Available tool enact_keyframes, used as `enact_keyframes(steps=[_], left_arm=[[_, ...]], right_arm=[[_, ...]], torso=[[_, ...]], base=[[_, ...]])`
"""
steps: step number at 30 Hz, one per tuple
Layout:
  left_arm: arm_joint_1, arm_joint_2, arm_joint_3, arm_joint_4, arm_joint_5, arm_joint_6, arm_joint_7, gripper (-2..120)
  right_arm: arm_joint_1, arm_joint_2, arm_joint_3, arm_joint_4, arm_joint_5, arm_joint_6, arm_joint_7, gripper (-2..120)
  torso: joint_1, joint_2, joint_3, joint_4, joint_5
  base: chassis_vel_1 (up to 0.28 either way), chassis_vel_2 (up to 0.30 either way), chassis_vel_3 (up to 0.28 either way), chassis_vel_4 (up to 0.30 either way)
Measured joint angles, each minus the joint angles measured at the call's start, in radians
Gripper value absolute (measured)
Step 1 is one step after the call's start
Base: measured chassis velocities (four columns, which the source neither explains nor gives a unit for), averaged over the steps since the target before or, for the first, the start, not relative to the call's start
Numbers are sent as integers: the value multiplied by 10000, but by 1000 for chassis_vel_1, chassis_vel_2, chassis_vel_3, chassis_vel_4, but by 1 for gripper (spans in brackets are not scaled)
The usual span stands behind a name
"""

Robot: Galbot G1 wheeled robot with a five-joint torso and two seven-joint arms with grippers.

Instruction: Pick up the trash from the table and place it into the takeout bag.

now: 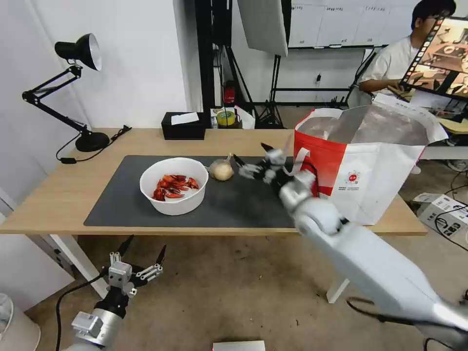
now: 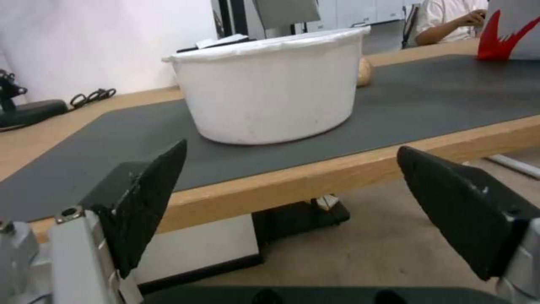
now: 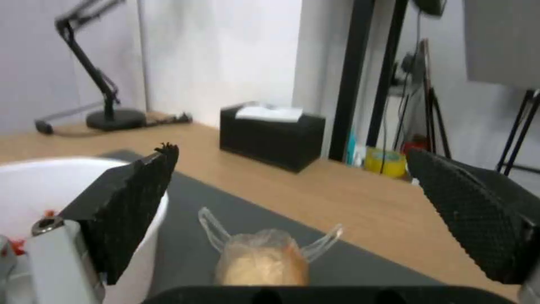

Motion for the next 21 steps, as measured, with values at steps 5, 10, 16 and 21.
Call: enact_keyframes(steps=[5,10,16,21], left_arm=[[-21,2,-7,31,0,-61,0,100],[-30,148,-32,31,-1,-64,0,100],[-6,220,-99,20,0,-72,3,100],[30,160,-86,21,40,-114,8,100]], right_arm=[[651,1004,-288,-1835,72,-310,-244,100],[1150,1534,-509,-3031,120,-668,-444,100],[1845,2180,-765,-4381,431,-1210,-885,100],[1902,2368,-777,-4618,480,-1474,-1077,100]], torso=[[1,0,0,-1,0],[0,0,-1,-2,2],[0,0,-1,-2,1],[0,1,-2,-1,1]], base=[[0,0,0,0],[0,0,0,0],[0,0,0,0],[0,0,0,0]])
